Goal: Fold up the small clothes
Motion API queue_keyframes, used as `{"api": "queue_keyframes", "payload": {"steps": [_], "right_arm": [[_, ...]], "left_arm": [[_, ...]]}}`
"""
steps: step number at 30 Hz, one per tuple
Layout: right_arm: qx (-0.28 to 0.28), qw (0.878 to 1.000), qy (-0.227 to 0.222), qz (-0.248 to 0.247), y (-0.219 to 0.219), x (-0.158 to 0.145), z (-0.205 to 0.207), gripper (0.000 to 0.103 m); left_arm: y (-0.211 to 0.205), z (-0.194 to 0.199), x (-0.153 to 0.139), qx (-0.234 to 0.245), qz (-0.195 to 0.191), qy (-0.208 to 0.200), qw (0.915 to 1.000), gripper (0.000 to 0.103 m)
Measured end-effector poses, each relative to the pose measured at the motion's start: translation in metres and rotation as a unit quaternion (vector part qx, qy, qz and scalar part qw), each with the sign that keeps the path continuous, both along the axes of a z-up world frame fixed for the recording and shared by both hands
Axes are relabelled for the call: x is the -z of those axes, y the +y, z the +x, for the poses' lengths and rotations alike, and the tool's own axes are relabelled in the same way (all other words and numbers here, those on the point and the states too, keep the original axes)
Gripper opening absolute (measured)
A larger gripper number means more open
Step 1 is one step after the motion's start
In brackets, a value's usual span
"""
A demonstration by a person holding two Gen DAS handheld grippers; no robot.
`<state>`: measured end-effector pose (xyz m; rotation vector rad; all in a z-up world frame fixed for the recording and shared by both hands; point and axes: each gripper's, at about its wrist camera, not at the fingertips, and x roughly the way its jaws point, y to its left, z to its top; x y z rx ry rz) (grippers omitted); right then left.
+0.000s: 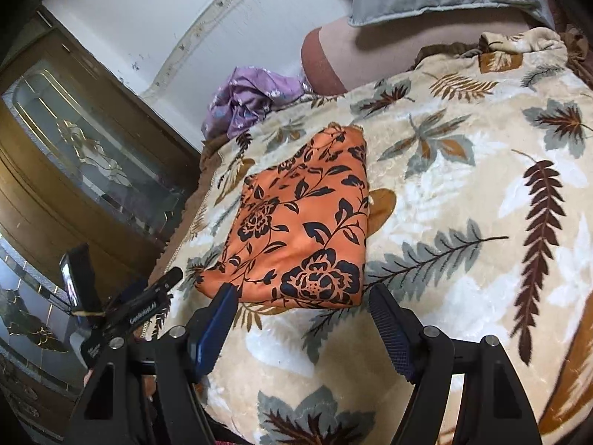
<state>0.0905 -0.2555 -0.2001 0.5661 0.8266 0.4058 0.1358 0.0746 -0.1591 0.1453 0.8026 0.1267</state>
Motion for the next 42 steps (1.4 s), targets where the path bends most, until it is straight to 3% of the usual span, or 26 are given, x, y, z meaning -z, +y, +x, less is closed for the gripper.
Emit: {"api": "queue_keyframes", "payload": {"steps": [10,35,38,42], "right_arm": [[-0.012,1.000,0.007,-0.012,0.021,0.007,0.039,0.076],[0.001,0.999,0.023,-0.027,0.017,0.033,0.101,0.076],[-0.001,1.000,0.025,-0.018,0.014,0.038,0.105,0.076],[0.005,0.999,0.042,0.011,0.003,0.051,0.115,0.076]], "left_arm": [[0.007,0.029,0.007,0.009,-0.005,-0.001,1.0000,0.093],[0.005,0.073,0.030,0.024,-0.028,0.029,0.9989,0.093],[0.004,0.076,0.033,0.034,-0.046,0.042,0.9975,0.093],[0.002,0.085,0.039,0.083,-0.117,0.071,0.9871,0.093]]}}
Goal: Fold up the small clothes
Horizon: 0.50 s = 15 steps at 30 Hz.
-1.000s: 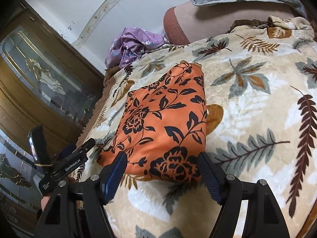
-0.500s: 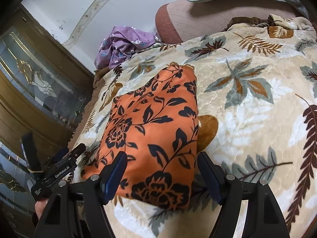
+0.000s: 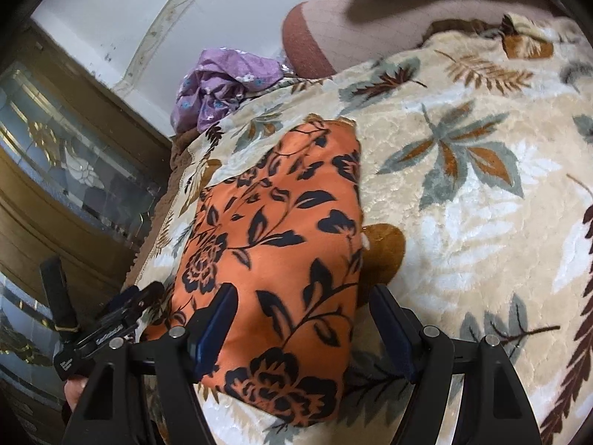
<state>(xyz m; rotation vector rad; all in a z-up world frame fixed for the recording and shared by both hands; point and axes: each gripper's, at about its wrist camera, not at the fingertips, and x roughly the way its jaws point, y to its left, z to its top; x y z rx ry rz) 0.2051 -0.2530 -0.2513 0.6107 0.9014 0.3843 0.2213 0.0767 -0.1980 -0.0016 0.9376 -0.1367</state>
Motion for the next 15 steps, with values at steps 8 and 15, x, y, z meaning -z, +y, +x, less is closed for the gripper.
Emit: {"api": "queue_keyframes", "payload": {"steps": [8,15], "right_arm": [[-0.002,0.989,0.069,0.133,-0.015,0.053,0.037,0.077],[-0.027,0.985,0.054,0.162,0.017,0.054,0.064,0.081]], "left_arm": [[0.003,0.032,0.038,0.069,-0.154,0.103,0.9804,0.093],[0.008,0.038,0.049,0.067,-0.205,0.122,0.9689,0.092]]}}
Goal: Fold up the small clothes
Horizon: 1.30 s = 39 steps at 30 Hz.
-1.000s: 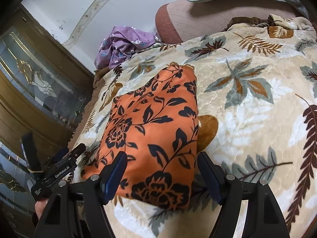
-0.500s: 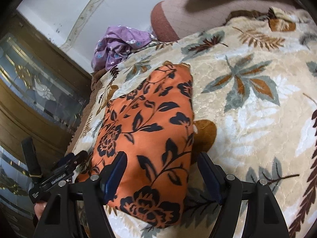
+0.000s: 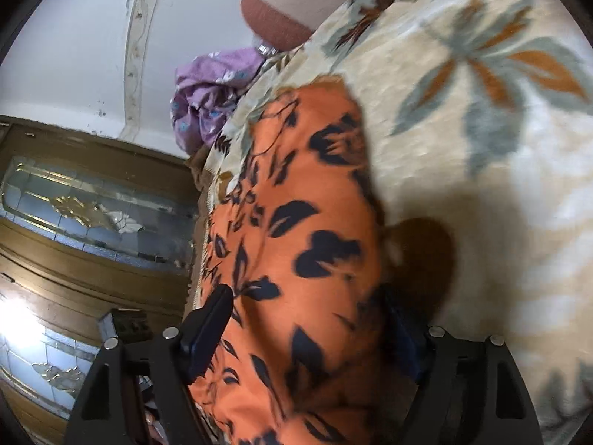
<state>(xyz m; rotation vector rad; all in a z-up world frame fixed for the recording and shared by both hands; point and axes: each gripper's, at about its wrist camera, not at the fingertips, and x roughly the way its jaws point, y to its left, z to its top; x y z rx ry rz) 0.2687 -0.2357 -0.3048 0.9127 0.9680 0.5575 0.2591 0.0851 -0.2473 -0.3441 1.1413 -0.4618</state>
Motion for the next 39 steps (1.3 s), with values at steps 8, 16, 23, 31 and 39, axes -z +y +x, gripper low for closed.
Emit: {"api": "queue_keyframes", "payload": {"steps": [8,16,23,31,39], "right_arm": [[-0.001,0.999,-0.015,-0.045,0.017,-0.004,0.007,0.072],[0.016,0.997,-0.032,-0.070,0.016,-0.010,-0.002,0.054],[0.016,0.989,-0.091,-0.112,0.018,-0.051,-0.019,0.042],[0.024,0.980,-0.149,-0.132,-0.011,-0.102,-0.068,0.042],[0.032,0.974,-0.175,-0.140,-0.043,-0.129,-0.128,0.042]], "left_arm": [[0.015,0.005,0.009,-0.029,-0.048,0.026,0.9981,0.068],[0.013,0.006,0.005,-0.030,-0.062,0.019,0.9974,0.037],[-0.003,-0.011,-0.023,-0.013,-0.038,-0.029,0.9988,0.034],[-0.028,-0.052,-0.072,0.002,-0.043,-0.078,0.9961,0.034],[-0.067,-0.108,-0.103,0.018,-0.020,-0.098,0.9948,0.034]]}}
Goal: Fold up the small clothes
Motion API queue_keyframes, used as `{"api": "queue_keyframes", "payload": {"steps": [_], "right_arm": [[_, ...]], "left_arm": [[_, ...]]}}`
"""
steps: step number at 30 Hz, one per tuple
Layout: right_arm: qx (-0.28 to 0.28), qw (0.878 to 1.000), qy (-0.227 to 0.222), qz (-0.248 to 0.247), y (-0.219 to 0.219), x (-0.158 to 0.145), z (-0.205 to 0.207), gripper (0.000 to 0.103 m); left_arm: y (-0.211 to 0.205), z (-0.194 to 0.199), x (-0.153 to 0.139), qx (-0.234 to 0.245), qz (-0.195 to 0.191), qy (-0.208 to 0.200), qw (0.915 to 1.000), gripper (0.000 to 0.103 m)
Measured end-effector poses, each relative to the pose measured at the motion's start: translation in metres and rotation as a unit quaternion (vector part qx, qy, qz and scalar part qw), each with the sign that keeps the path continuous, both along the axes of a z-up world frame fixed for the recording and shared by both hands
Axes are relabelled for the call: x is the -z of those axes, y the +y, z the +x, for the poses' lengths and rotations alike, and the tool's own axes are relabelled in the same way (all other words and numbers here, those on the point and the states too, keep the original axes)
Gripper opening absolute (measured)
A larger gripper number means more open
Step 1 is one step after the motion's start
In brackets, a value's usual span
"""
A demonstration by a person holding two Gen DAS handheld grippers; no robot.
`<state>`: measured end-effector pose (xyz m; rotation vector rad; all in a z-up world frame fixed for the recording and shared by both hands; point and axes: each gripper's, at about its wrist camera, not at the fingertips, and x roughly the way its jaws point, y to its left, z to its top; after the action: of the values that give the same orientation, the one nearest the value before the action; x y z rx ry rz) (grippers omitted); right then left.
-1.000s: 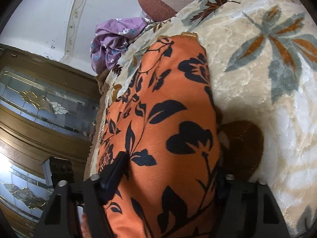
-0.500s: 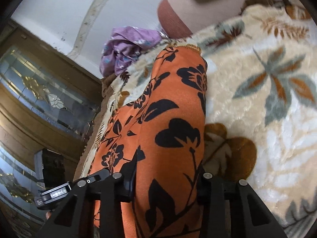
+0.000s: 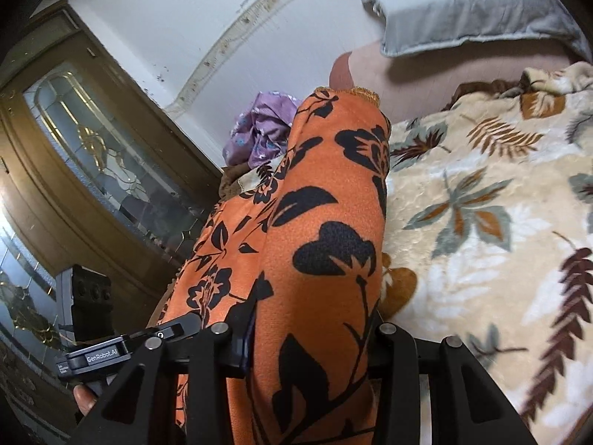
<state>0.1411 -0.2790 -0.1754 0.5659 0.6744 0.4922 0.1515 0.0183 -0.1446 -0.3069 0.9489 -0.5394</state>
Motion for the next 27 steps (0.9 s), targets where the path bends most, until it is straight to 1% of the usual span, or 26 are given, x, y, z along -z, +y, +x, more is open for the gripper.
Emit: {"api": "queue_keyframes", "payload": {"steps": [5,10,14,16,19,21,22,23,24,26,27], "right_arm": [[0.009,1.000,0.003,0.015,-0.016,0.006,-0.029,0.042],[0.019,0.999,0.012,0.029,-0.031,0.024,-0.054,0.042],[0.025,0.999,0.027,0.032,-0.039,0.044,-0.062,0.042],[0.023,0.999,0.035,0.034,-0.043,0.053,-0.063,0.042],[0.016,0.998,0.051,0.032,-0.044,0.069,-0.059,0.042],[0.013,0.996,0.075,0.038,-0.045,0.084,-0.053,0.042],[0.012,0.994,0.100,0.039,-0.044,0.095,-0.049,0.042],[0.014,0.993,0.117,0.032,-0.043,0.101,-0.046,0.043],[0.019,0.991,0.130,0.027,-0.044,0.106,-0.045,0.048],[0.032,0.988,0.145,0.040,-0.050,0.107,-0.046,0.053],[0.039,0.988,0.148,0.035,-0.052,0.105,-0.047,0.058]], "left_arm": [[-0.026,-0.028,-0.007,0.015,0.044,-0.009,0.9989,0.034],[-0.042,-0.045,0.003,0.025,0.066,0.002,0.9975,0.034],[-0.057,-0.055,0.017,0.031,0.094,0.015,0.9950,0.034],[-0.064,-0.058,0.027,0.033,0.113,0.020,0.9929,0.034],[-0.069,-0.057,0.041,0.032,0.127,0.034,0.9908,0.034],[-0.071,-0.055,0.055,0.030,0.141,0.046,0.9886,0.034],[-0.072,-0.053,0.063,0.029,0.147,0.056,0.9871,0.035],[-0.072,-0.053,0.071,0.026,0.158,0.066,0.9849,0.036],[-0.072,-0.054,0.078,0.022,0.164,0.068,0.9839,0.038],[-0.071,-0.058,0.076,0.017,0.166,0.064,0.9839,0.042],[-0.071,-0.060,0.073,0.017,0.175,0.061,0.9826,0.044]]}}
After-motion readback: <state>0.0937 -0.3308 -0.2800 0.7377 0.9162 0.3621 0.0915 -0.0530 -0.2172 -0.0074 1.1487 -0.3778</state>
